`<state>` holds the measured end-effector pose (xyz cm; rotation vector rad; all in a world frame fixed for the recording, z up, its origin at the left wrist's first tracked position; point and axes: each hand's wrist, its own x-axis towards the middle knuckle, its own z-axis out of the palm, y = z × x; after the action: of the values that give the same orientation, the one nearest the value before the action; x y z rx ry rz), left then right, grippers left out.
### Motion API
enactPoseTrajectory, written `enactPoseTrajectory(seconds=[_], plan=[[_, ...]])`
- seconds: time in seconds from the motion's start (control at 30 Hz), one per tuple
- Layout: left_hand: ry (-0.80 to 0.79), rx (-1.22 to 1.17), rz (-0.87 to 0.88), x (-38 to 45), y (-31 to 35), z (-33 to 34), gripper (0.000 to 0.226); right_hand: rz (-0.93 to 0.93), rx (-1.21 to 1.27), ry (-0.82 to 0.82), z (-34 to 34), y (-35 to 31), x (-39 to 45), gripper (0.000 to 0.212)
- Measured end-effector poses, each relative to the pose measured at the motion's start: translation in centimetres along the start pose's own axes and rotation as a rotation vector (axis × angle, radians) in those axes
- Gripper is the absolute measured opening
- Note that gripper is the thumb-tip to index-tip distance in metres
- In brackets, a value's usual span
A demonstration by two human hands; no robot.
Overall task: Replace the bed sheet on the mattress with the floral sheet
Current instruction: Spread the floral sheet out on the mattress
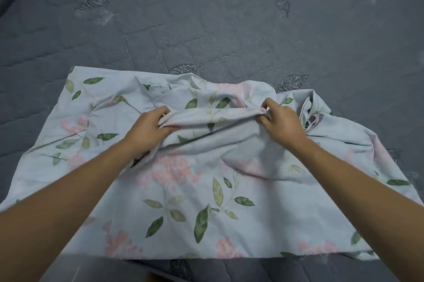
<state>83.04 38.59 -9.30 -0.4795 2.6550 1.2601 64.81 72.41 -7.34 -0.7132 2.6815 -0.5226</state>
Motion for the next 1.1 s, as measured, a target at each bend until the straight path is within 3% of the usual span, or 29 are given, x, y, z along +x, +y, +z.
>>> enactPoseTrajectory(seconds=[0.17,0.3,0.37,0.47,0.57,0.6,0.73,0.87,1.0,1.1], plan=[[0.075,-0.026,-0.070,5.2,-0.2,-3.6,0.035,0.077,-0.040,0.144,-2.3,-0.2,5.8,0.007],[0.086,0.051,-0.100,7.0,-1.1,-6.1,0.039,0.103,-0.085,0.143,-3.5,0.6,8.5,0.014],[0.091,0.061,-0.144,7.7,-2.2,-7.0,0.042,0.120,-0.013,0.068,-3.2,0.5,9.1,0.006],[0.079,0.055,-0.151,8.6,-3.5,-7.8,0.038,0.050,0.096,-0.161,-1.3,-0.7,9.1,0.015],[0.036,0.002,-0.128,9.2,-4.1,-8.5,0.014,-0.017,0.118,-0.281,1.2,-2.1,8.9,0.012],[0.026,0.001,-0.126,9.3,-4.4,-8.7,0.003,-0.023,0.106,-0.280,1.8,-2.4,9.0,0.009],[0.030,0.059,-0.139,9.2,-6.0,-10.1,0.013,-0.036,-0.017,-0.096,3.2,-2.9,9.9,0.001],[0.088,0.079,-0.143,8.7,-6.8,-11.1,0.019,0.014,-0.132,0.056,2.8,-3.2,10.6,0.008],[0.083,0.073,-0.136,8.9,-7.3,-12.3,0.015,0.046,-0.169,0.057,2.2,-4.1,11.6,0.011],[0.104,0.092,-0.159,8.8,-7.9,-13.7,0.024,0.068,-0.150,0.010,2.6,-5.2,12.3,0.015]])
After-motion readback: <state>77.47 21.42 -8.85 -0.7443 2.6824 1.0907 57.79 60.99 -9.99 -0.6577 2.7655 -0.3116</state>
